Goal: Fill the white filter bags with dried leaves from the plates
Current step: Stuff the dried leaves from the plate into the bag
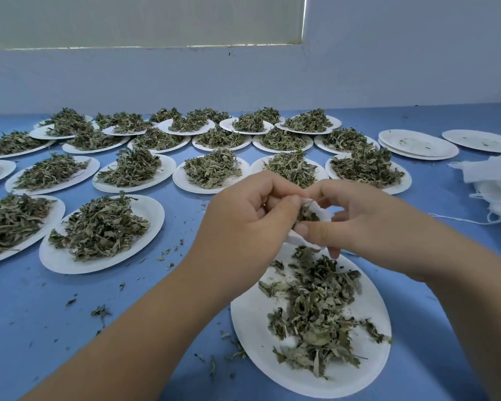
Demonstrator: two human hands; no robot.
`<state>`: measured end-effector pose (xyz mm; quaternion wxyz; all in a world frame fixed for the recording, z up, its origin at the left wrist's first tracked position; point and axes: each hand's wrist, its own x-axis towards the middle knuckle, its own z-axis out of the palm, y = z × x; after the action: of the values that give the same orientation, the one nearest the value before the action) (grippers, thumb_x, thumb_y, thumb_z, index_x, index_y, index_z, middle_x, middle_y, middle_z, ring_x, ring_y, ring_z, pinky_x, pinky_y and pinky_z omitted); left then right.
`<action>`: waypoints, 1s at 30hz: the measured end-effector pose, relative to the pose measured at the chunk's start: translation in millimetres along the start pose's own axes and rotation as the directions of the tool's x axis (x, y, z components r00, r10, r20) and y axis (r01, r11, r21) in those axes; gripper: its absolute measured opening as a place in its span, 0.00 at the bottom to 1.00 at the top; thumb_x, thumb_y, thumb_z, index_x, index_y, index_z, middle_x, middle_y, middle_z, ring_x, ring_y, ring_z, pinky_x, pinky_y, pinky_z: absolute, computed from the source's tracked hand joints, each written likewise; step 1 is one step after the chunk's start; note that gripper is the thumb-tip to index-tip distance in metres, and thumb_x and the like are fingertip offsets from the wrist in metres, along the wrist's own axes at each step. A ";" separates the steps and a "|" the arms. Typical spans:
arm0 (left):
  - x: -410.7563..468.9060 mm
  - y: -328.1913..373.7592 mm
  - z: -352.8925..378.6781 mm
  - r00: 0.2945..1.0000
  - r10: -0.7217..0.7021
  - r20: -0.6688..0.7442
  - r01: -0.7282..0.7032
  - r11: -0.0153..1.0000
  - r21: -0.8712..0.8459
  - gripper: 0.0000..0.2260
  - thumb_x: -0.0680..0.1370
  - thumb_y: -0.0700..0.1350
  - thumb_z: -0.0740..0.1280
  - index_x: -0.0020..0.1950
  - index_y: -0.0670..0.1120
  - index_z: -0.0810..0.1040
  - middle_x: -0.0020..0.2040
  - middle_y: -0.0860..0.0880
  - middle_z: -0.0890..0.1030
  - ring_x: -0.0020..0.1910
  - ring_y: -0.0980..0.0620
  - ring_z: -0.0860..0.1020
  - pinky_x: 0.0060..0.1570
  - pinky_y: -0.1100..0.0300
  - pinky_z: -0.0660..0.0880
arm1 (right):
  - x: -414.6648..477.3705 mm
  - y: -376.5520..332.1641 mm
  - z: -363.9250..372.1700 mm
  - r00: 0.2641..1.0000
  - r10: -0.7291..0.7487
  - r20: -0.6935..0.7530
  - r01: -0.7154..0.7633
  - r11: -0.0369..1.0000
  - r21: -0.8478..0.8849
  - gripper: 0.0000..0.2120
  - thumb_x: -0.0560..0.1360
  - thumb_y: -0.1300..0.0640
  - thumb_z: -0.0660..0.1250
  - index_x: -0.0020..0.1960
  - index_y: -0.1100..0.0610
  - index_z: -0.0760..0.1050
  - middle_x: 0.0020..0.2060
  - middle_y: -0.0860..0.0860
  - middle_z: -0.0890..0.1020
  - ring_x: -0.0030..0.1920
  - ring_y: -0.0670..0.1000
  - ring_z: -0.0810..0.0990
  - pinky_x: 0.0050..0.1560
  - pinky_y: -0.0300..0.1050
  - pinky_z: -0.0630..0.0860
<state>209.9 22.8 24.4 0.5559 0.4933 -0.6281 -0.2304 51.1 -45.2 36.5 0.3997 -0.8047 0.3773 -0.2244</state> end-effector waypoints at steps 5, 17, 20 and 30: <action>-3.2 -0.8 4.9 0.996 -0.010 0.086 0.011 1.000 -0.008 0.09 0.78 0.39 0.67 0.42 0.51 0.82 0.30 0.41 0.74 0.25 0.50 0.66 0.25 0.62 0.63 | 2.3 -0.3 9.3 0.992 -0.076 -0.102 0.075 0.997 -0.015 0.07 0.63 0.51 0.71 0.37 0.52 0.76 0.28 0.43 0.78 0.27 0.44 0.75 0.28 0.34 0.72; 6.0 -5.3 -4.4 0.991 -0.096 -0.097 0.100 0.994 0.039 0.08 0.77 0.41 0.67 0.41 0.51 0.82 0.29 0.47 0.74 0.26 0.58 0.68 0.29 0.58 0.70 | -4.2 -7.6 1.3 0.921 -0.261 -0.289 0.284 0.958 0.039 0.15 0.61 0.42 0.75 0.46 0.42 0.79 0.46 0.42 0.80 0.33 0.47 0.77 0.33 0.32 0.71; 3.6 -2.6 -2.1 0.994 -0.099 -0.045 0.100 0.995 0.026 0.08 0.77 0.39 0.66 0.41 0.48 0.81 0.27 0.46 0.70 0.24 0.57 0.64 0.24 0.64 0.63 | -2.7 -7.7 9.4 0.846 -0.422 -0.325 0.395 0.907 -0.148 0.07 0.68 0.50 0.76 0.45 0.45 0.80 0.42 0.42 0.77 0.33 0.49 0.75 0.34 0.34 0.68; 5.7 -4.7 -2.4 0.991 -0.106 -0.077 0.106 0.994 0.002 0.09 0.77 0.40 0.67 0.40 0.51 0.82 0.25 0.56 0.72 0.22 0.60 0.65 0.26 0.67 0.64 | -3.6 -4.7 9.0 0.823 -0.484 -0.295 0.404 0.866 -0.293 0.05 0.68 0.56 0.76 0.41 0.48 0.83 0.32 0.42 0.77 0.33 0.48 0.73 0.35 0.30 0.65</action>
<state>214.4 16.5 23.7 0.5650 0.5360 -0.5800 -0.2387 56.8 -36.3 34.9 0.1697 -0.8544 0.2670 -0.4123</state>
